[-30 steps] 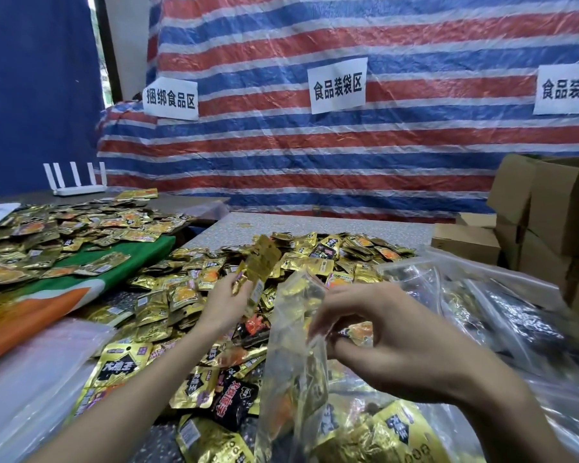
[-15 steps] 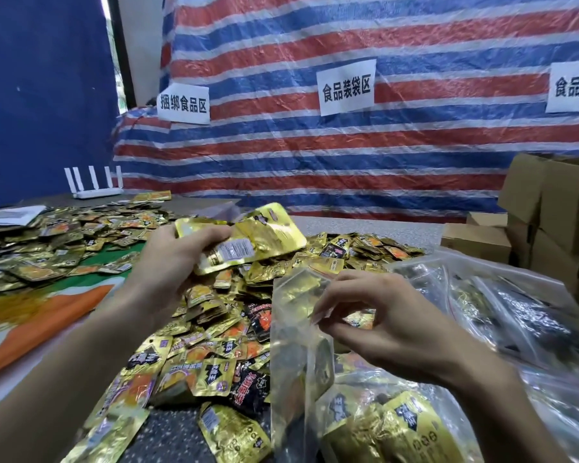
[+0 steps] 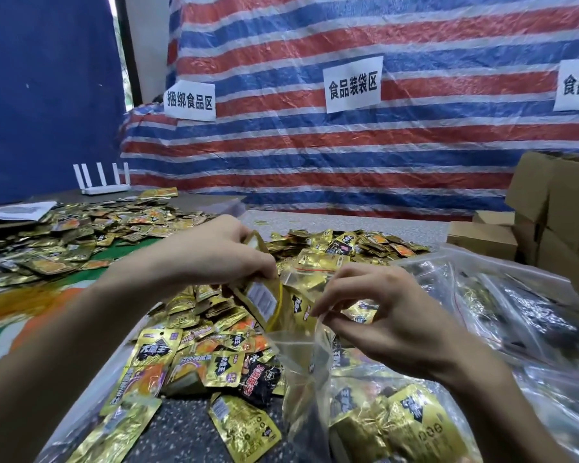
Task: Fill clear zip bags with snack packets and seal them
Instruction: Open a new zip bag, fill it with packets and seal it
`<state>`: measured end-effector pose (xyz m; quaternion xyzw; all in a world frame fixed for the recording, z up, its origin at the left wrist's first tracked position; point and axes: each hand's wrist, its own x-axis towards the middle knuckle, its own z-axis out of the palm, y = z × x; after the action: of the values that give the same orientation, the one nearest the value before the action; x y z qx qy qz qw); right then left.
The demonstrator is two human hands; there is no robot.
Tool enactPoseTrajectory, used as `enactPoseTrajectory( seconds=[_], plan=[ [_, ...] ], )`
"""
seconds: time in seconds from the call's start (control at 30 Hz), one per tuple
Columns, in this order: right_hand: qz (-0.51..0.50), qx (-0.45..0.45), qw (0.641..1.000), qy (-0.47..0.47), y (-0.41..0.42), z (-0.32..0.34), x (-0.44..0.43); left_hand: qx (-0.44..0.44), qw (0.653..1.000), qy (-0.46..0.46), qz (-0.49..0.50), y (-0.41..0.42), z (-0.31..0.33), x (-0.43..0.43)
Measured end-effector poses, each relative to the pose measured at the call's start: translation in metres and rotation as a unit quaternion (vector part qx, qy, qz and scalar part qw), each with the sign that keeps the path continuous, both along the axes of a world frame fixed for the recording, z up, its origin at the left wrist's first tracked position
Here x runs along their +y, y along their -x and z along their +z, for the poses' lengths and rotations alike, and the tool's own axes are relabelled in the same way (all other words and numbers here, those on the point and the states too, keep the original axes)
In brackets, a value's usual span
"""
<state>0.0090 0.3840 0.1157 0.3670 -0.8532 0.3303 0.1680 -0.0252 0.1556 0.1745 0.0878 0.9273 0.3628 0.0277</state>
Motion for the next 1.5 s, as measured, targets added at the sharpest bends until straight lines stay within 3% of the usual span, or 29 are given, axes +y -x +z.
enactPoseTrajectory(
  seconds=[0.17,0.3,0.5,0.63,0.93,1.23,1.37,1.5],
  plan=[
    [0.019,0.027,0.999,0.013,-0.003,-0.001,-0.006,0.054,0.979,0.196,0.002,0.008,0.003,0.027],
    [0.018,0.044,0.999,0.027,-0.003,-0.004,-0.01,0.068,0.965,0.252,-0.036,0.009,-0.005,0.045],
    [-0.012,0.071,0.997,0.038,-0.001,-0.006,-0.013,0.025,0.981,0.169,-0.088,-0.001,-0.017,0.048],
    [-0.047,0.089,0.994,0.046,0.0,-0.007,-0.012,0.06,0.987,0.095,-0.115,-0.026,-0.017,0.036],
    [-0.072,0.067,0.995,0.034,-0.006,-0.006,-0.015,0.199,0.967,0.082,-0.134,-0.053,-0.034,0.012],
    [-0.076,0.005,0.988,-0.135,-0.003,-0.004,-0.002,0.293,0.909,0.247,-0.166,-0.062,-0.034,-0.027],
    [-0.1,-0.015,0.983,-0.152,0.0,0.0,0.009,0.305,0.924,0.208,-0.103,-0.06,-0.041,-0.043],
    [-0.092,-0.029,0.989,-0.114,-0.001,0.006,0.015,0.287,0.948,0.113,-0.08,-0.054,-0.044,-0.054]
  ],
)
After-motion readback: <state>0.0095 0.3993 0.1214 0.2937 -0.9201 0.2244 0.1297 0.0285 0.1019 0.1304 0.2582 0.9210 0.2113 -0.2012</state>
